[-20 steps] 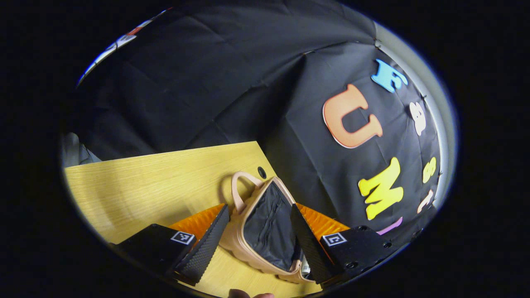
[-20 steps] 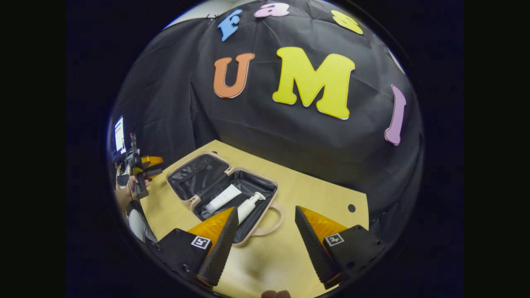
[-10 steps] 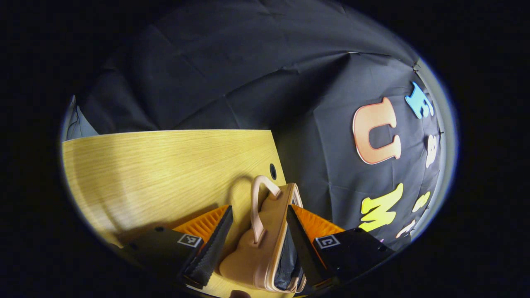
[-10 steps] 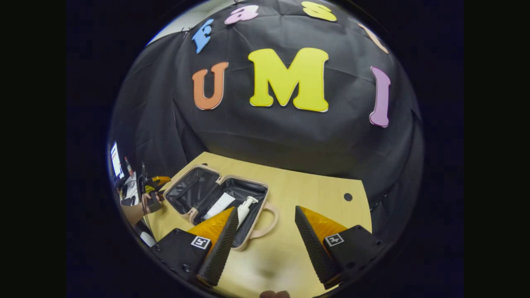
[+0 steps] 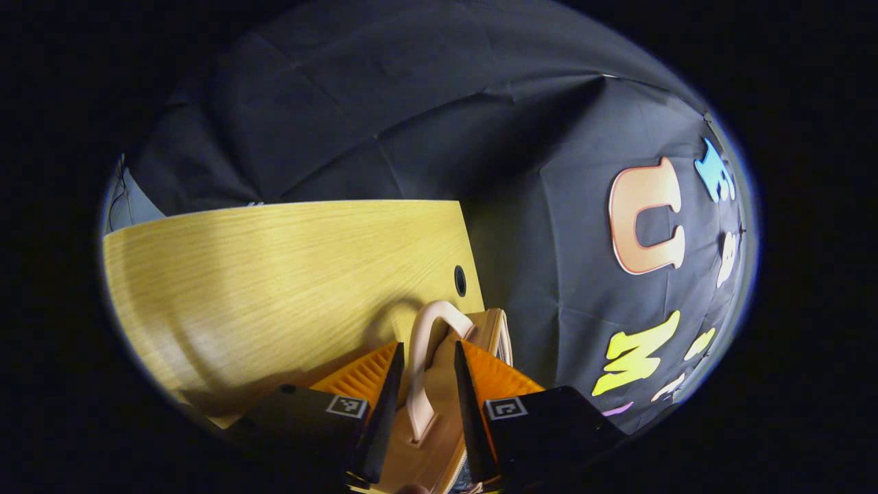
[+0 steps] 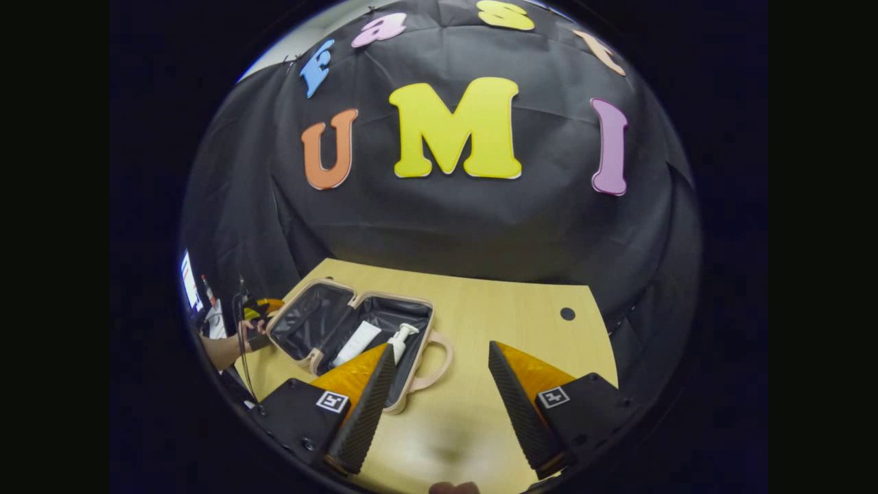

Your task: First open the suitcase, pack the skin care products into it, and then close the suitcase.

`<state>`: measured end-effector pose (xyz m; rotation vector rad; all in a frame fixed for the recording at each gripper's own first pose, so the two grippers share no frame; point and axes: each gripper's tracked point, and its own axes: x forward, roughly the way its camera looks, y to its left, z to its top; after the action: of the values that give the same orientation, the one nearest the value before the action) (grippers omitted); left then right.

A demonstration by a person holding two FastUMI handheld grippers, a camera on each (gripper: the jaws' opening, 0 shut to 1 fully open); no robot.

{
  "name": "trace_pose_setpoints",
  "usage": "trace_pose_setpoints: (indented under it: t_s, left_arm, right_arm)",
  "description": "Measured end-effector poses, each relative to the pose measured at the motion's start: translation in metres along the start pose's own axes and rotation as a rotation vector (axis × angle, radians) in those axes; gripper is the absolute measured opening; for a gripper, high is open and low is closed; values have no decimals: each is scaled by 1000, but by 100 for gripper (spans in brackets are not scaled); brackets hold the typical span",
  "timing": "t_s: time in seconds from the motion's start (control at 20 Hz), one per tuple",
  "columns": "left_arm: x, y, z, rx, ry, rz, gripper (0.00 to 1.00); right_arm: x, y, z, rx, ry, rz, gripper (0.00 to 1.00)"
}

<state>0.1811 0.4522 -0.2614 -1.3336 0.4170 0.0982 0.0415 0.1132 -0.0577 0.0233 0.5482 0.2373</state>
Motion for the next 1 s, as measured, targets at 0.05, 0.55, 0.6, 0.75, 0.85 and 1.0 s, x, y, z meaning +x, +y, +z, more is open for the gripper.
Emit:
trace_pose_setpoints:
  t_s: [0.05,0.55,0.6,0.75,0.85,1.0]
  left_arm:
    - [1,-1,0,6,8,9,40]
    - [-31,-125,-1,239,-15,-88,10]
    - [-37,-147,-5,272,-20,-105,10]
    - [-48,-196,-29,355,-22,-134,11]
    - [-58,-229,-53,414,-18,-170,12]
    - [-63,-275,-106,527,13,-228,13]
  right_arm:
    - [-4,-2,3,-3,-14,-3,81]
    - [-45,-5,27,-13,-173,7,77]
    - [-51,-13,30,1,-198,-6,77]
    - [-67,-33,30,30,-247,-41,81]
    - [-76,-45,30,47,-269,-59,81]
    - [-89,-59,26,58,-292,-72,81]
